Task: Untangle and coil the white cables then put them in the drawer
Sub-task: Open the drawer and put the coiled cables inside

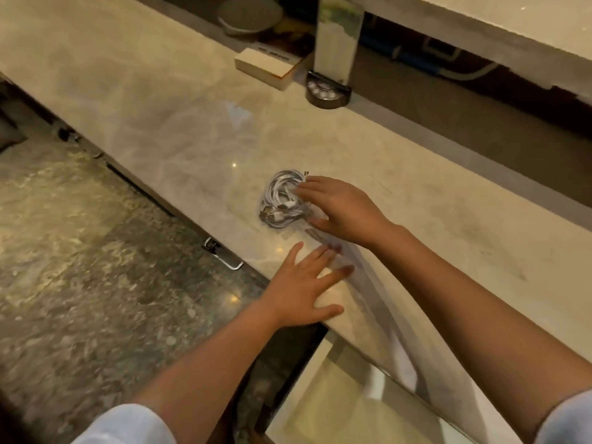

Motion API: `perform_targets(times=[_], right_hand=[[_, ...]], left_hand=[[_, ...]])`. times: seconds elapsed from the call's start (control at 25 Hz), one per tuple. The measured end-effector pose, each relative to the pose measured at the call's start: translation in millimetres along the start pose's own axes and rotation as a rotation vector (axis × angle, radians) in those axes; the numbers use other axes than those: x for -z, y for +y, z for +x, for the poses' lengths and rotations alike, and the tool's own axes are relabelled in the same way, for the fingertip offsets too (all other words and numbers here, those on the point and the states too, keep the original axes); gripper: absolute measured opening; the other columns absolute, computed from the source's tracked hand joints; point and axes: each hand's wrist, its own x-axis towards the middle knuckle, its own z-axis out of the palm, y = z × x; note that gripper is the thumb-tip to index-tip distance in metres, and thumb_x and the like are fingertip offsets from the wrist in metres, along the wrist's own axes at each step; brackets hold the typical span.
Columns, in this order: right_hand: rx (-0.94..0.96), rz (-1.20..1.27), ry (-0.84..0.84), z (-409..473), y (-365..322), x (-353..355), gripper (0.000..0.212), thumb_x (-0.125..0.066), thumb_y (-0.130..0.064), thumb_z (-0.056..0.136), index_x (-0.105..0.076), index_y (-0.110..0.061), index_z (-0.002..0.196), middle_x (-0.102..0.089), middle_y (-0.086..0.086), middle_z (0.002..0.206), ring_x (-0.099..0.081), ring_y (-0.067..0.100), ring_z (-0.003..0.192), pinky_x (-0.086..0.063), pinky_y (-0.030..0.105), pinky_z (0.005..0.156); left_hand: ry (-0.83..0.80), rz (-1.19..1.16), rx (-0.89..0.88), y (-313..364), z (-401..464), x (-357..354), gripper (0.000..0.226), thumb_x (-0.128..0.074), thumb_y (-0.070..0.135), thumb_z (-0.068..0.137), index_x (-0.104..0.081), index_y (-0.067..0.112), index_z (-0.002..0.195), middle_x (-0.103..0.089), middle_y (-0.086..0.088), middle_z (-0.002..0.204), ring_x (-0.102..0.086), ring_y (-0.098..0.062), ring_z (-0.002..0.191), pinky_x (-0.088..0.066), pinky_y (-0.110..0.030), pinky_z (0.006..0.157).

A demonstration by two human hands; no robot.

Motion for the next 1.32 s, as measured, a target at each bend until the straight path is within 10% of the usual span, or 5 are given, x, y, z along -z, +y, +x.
perform_targets(times=[0.36,0.56,1.32], right_hand=[[0.27,-0.209,0.116,26.3,20.9,-44.9,0.06,-0.076,-0.022,0.067,-0.057,-0.005,0.121,-0.061,0.012,0.127,-0.047,0.033,0.127,-0.034,0.047,0.106],[0.419,-0.168,0.18,44.2,21.4,-44.5,0.03,-0.057,-0.017,0.076,-0.065,0.0,0.099,-0.072,0.015,0.089,-0.067,0.033,0.089,-0.045,0.043,0.096],[0.364,-0.112,0.106,29.3,12.0,-40.7,0.014,-0.069,-0.009,0.07,-0.064,-0.004,0.081,-0.067,0.01,0.066,-0.062,0.028,0.065,-0.047,0.038,0.094]], left_hand=[[0.05,0.046,0.025,-0.7,-0.2,-9.0,0.071,-0.037,0.067,0.083,-0.019,0.04,0.146,-0.025,-0.006,0.156,-0.018,-0.02,0.144,-0.002,-0.051,0.113],[0.062,0.02,0.022,-1.2,1.0,-9.2,0.07,-0.039,0.066,0.084,-0.02,0.039,0.146,-0.014,-0.005,0.158,-0.009,-0.018,0.146,0.001,-0.05,0.111],[0.058,0.027,0.036,-0.8,0.7,-9.8,0.07,-0.036,0.066,0.083,-0.019,0.039,0.146,-0.021,-0.006,0.157,-0.016,-0.022,0.145,-0.008,-0.055,0.115]])
